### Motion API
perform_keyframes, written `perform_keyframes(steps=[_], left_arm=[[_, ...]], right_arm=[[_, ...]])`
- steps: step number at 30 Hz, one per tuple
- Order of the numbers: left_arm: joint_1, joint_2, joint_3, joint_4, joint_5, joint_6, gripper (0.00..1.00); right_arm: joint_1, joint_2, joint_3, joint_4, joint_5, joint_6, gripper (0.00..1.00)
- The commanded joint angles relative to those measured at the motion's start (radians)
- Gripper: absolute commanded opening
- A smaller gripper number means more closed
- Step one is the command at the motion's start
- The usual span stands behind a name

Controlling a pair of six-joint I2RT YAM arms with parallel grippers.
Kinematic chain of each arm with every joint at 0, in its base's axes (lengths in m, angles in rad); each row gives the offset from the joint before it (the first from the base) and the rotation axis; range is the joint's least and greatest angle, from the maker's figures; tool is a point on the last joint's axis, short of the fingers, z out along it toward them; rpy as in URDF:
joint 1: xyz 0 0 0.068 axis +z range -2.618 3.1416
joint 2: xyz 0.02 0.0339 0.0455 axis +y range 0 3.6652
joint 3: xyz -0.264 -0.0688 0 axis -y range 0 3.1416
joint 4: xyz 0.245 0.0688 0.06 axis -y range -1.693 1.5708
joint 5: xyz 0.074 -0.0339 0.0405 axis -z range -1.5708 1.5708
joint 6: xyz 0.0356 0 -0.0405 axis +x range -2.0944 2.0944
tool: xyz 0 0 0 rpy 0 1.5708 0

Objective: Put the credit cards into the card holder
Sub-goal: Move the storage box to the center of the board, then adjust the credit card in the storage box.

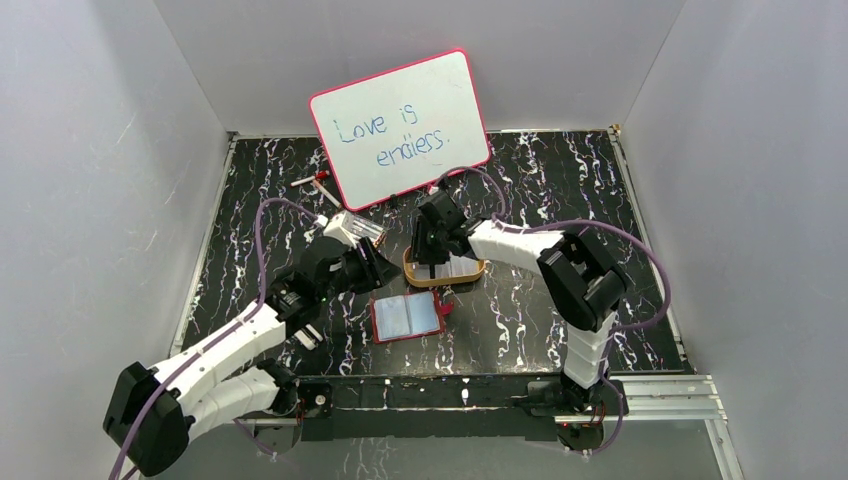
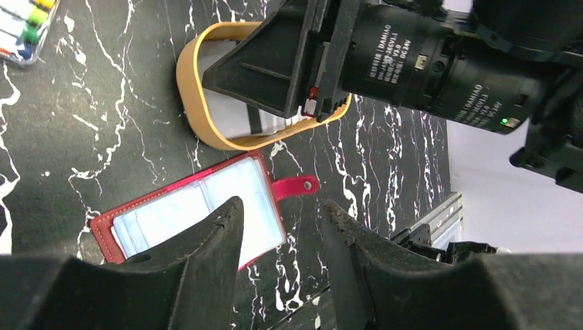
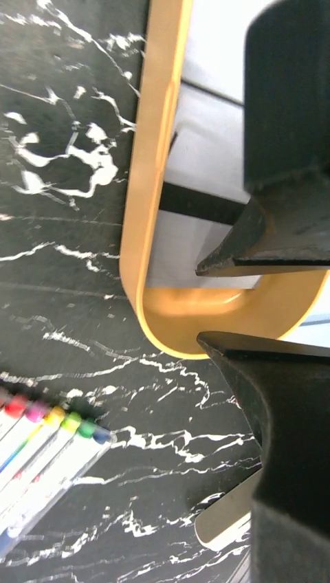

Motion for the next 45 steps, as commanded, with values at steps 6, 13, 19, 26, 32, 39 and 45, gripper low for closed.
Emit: perform_keyframes(steps=[6,13,19,26,32,39,45], left_arm=[[0.006,0.153,0.132,-0.015,-0.132,0.081,0.44],[0.054,0.390,0.238,-0.060,-0.144,0.130,0.43],[0.056,0.460,0.260,-0.031,-0.117,0.155,0.44],[0.056,0.532,0.272,0.021,-0.110,0.159,0.47],[0.056,0.571,0.280,0.029,-0.110,0.148,0.49],[0.056,0.601,0.283,0.039,-0.112,0.151,0.44],[0.056,0.620,0.276,0.034,-0.125,0.142,0.40]], right_arm=[[-0.006,-0.172,0.073,-0.116,0.188,-0.238,0.65],[-0.055,-0.164,0.071,-0.179,0.121,-0.254,0.66],[-0.054,-0.120,0.057,-0.170,0.072,-0.286,0.74],[-0.054,-0.059,0.070,-0.207,0.115,-0.294,0.95],[-0.045,0.007,0.086,-0.230,0.147,-0.291,0.95],[-0.043,0.033,0.061,-0.259,0.227,-0.329,0.88],[-0.043,0.012,0.006,-0.250,0.263,-0.364,0.64]])
